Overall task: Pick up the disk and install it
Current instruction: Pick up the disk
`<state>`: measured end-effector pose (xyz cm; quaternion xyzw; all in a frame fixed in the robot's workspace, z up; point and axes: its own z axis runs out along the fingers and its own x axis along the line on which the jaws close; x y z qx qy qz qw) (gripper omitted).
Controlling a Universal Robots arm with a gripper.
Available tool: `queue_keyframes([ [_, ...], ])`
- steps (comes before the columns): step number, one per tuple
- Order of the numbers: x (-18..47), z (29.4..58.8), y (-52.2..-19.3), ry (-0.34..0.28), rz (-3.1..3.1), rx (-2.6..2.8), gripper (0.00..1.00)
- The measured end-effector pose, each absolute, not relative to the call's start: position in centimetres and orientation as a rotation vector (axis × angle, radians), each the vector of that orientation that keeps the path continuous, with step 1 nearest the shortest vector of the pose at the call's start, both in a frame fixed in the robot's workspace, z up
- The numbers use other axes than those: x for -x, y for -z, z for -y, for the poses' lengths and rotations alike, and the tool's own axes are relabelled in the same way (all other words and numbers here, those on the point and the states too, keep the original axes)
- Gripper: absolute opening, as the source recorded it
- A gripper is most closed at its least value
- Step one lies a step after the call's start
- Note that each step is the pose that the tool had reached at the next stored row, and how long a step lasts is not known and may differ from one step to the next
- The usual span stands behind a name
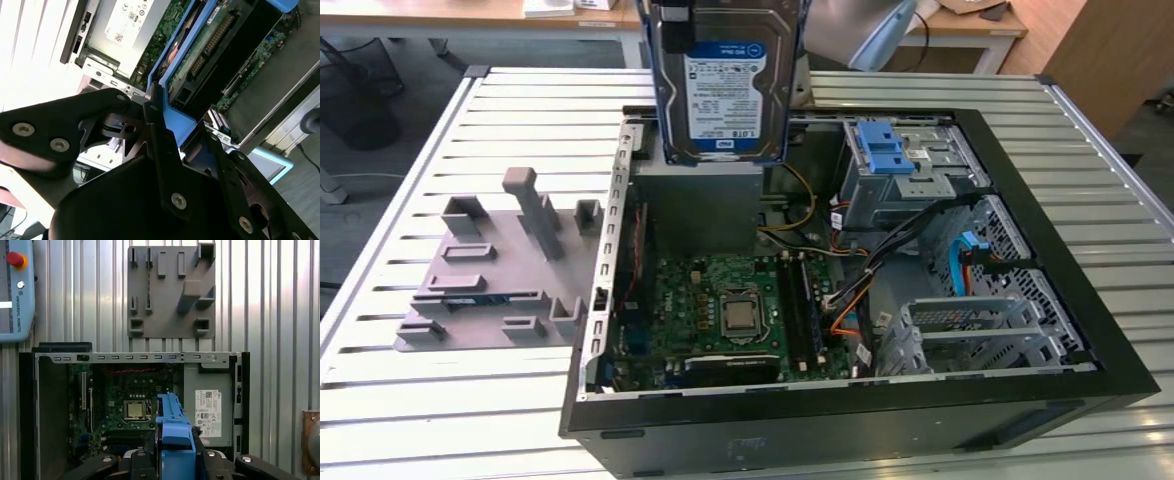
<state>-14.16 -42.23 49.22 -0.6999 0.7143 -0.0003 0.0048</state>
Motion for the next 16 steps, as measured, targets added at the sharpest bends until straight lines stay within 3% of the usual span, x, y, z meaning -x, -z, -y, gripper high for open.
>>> queue_keyframes([
  [16,11.5,44.4,-49.2,0.001,-2.237,2.192,0.36],
])
